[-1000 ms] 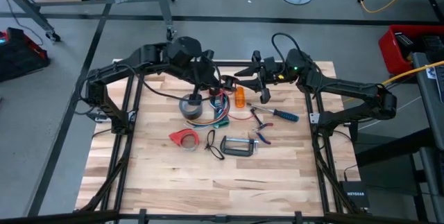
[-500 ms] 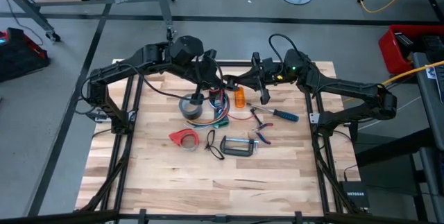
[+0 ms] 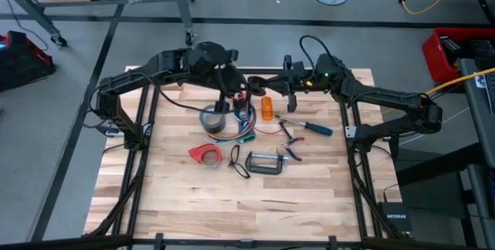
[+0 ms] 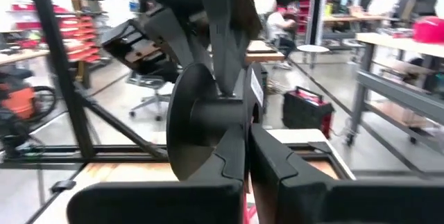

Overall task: Coil cords
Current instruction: Coil the red wire

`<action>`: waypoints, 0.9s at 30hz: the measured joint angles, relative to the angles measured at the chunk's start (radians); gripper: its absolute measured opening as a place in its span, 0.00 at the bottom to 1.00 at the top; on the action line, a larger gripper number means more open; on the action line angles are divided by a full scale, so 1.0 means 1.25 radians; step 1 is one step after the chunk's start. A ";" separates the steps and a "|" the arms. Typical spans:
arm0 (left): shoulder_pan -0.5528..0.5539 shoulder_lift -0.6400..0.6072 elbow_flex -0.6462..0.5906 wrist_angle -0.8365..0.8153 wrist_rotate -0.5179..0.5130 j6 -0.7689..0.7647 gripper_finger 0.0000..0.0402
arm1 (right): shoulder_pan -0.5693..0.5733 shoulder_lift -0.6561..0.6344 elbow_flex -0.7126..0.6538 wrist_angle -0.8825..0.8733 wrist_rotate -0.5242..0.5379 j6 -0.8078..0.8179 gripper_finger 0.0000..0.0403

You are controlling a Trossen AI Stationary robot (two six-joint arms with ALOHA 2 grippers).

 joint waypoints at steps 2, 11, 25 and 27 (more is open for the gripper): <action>0.000 -0.013 0.000 -0.001 -0.056 0.020 0.16 | 0.000 0.000 0.000 -0.014 0.022 0.000 0.01; 0.003 -0.101 0.004 -0.054 -0.218 -0.003 0.25 | -0.006 -0.037 -0.001 -0.129 0.030 -0.004 0.01; 0.018 -0.203 -0.079 -0.509 -0.200 -0.460 0.17 | -0.005 -0.184 -0.001 -0.427 0.046 0.026 0.01; 0.014 -0.210 -0.133 -0.496 -0.194 -0.459 0.16 | -0.003 -0.209 -0.001 -0.457 0.052 0.029 0.01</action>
